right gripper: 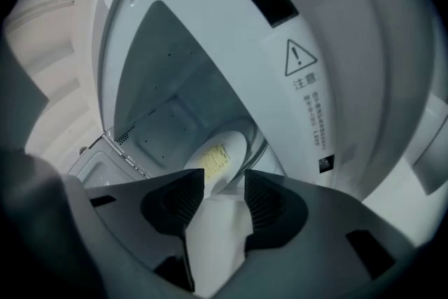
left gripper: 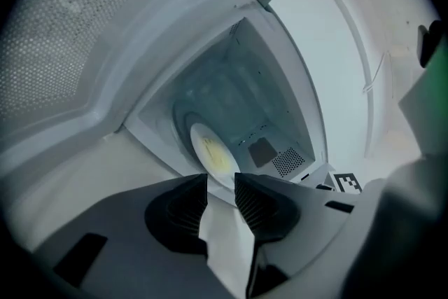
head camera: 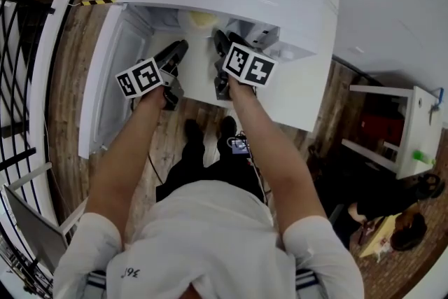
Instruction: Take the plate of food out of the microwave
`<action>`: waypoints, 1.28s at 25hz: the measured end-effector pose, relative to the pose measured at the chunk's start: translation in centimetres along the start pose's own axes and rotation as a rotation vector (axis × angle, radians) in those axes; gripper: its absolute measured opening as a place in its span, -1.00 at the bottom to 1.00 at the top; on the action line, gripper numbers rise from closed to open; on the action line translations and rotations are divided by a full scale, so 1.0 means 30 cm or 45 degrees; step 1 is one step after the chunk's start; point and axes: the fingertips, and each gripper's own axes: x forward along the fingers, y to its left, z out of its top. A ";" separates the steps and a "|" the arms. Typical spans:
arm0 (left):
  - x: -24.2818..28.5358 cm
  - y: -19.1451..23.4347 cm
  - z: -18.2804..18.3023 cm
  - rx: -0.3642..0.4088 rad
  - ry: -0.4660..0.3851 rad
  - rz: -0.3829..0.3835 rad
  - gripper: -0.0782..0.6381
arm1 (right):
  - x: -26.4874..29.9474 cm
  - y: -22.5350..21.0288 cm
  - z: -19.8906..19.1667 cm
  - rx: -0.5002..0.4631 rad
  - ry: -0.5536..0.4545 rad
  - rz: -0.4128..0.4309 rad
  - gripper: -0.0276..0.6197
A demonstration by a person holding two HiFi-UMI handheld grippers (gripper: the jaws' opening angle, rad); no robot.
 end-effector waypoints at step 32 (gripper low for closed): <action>0.129 0.105 0.091 0.028 0.007 -0.038 -0.41 | 0.115 -0.056 0.010 0.131 0.064 -0.205 -0.59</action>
